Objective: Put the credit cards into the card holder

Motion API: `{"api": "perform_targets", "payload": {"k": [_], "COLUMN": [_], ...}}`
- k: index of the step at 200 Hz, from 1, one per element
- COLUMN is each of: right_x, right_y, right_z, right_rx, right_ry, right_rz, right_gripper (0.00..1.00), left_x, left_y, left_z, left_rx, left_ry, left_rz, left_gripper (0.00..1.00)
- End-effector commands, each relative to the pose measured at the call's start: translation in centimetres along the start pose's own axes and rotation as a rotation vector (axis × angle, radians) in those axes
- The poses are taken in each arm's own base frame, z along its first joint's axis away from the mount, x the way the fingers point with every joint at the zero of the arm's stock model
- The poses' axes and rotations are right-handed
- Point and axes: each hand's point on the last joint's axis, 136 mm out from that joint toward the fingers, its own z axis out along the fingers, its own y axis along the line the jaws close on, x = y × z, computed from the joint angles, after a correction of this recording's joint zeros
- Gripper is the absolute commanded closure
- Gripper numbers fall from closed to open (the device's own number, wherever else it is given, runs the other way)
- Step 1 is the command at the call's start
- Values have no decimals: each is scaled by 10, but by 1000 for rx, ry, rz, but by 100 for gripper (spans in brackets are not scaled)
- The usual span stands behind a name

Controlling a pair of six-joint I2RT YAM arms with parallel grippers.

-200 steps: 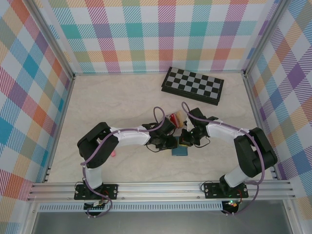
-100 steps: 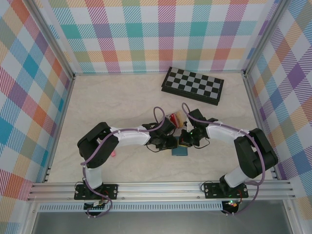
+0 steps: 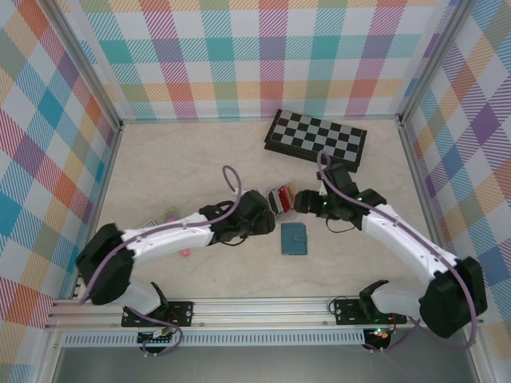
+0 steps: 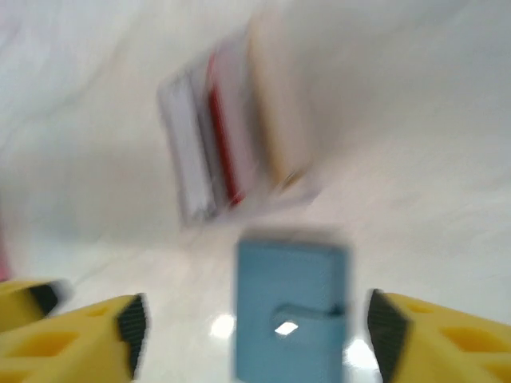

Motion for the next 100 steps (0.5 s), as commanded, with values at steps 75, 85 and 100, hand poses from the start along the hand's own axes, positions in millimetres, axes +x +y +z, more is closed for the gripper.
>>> {"api": "perform_targets", "payload": {"k": [75, 85, 100], "right_x": [-78, -79, -83], "right_y": [-162, -156, -152], "right_z": [34, 44, 52], "right_rx": [568, 501, 450], "right_ry": [-470, -488, -522], "right_rz": [-189, -218, -257], "right_gripper": [0, 0, 0], "left_x": [-125, -126, -122], "left_y": [241, 251, 266], "left_z": [-94, -87, -75], "left_rx": [-765, -743, -707], "left_ry": [-567, -591, -604], "left_rz": [72, 84, 74], "left_gripper": [0, 0, 0]}}
